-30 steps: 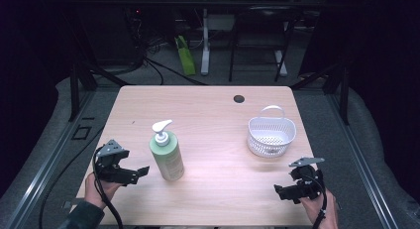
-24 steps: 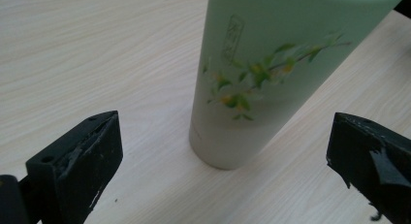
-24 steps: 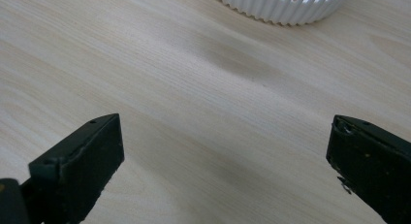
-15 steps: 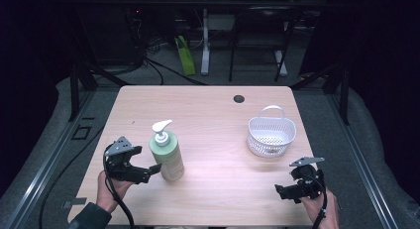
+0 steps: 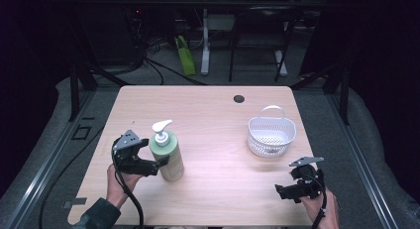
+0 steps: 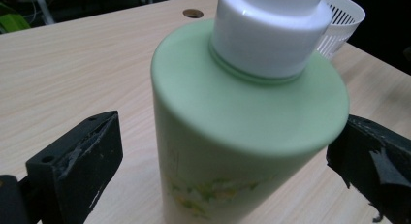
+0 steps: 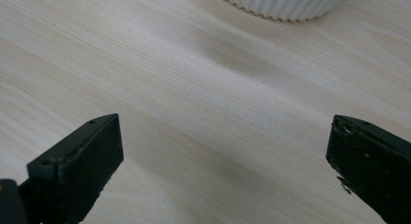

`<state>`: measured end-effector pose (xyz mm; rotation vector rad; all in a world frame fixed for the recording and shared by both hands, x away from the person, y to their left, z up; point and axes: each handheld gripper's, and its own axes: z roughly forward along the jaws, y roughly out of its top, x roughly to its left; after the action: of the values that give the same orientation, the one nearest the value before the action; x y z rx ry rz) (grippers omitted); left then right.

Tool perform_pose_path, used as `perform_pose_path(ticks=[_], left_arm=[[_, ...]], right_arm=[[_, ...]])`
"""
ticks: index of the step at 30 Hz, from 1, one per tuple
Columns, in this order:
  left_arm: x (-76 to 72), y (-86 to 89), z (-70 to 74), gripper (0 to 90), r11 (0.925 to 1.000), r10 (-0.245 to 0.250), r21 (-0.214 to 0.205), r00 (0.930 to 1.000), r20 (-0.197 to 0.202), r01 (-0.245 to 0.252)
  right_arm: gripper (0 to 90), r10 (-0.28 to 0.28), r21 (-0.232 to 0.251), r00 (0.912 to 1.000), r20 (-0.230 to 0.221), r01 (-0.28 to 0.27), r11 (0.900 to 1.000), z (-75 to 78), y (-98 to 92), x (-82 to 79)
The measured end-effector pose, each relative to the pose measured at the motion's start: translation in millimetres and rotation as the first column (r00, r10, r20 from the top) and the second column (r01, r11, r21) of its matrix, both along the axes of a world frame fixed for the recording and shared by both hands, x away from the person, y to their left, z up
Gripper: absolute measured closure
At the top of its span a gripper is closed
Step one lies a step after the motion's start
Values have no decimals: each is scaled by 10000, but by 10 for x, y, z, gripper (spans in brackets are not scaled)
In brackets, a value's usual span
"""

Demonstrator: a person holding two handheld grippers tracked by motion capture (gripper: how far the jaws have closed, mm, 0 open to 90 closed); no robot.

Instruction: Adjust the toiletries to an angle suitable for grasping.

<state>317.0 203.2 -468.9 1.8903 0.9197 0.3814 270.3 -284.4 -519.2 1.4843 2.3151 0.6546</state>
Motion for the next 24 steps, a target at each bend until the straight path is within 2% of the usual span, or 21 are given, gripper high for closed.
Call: perform_pose_path(ticks=[4,9,10,12,16,24], left_arm=[[23,-90,-5,0,10000,36,-27,9998,205,-36],[47,-170,-16,4,9999,-2,162,9994,336,-4],[41,-181,-16,31,9998,5,221,9993,379,-14],[35,-191,-22,101,9993,122,352,9988,481,-139],[26,-199,-31,106,9992,182,336,9981,585,-202],[57,-218,-41,110,9996,-12,284,9976,686,-7]], right_arm=[[0,-6,-38,10000,-10,6,10000,3,9,13],[0,88,-152,10000,-46,-89,9998,-7,29,0],[0,53,-135,10000,-55,-53,9999,-7,23,-3],[4,39,-142,10000,-66,-40,9999,-6,6,-6],[5,1,-141,10000,-31,-1,9999,2,2,-17],[5,48,-244,10000,22,-47,9997,10,20,-23]])
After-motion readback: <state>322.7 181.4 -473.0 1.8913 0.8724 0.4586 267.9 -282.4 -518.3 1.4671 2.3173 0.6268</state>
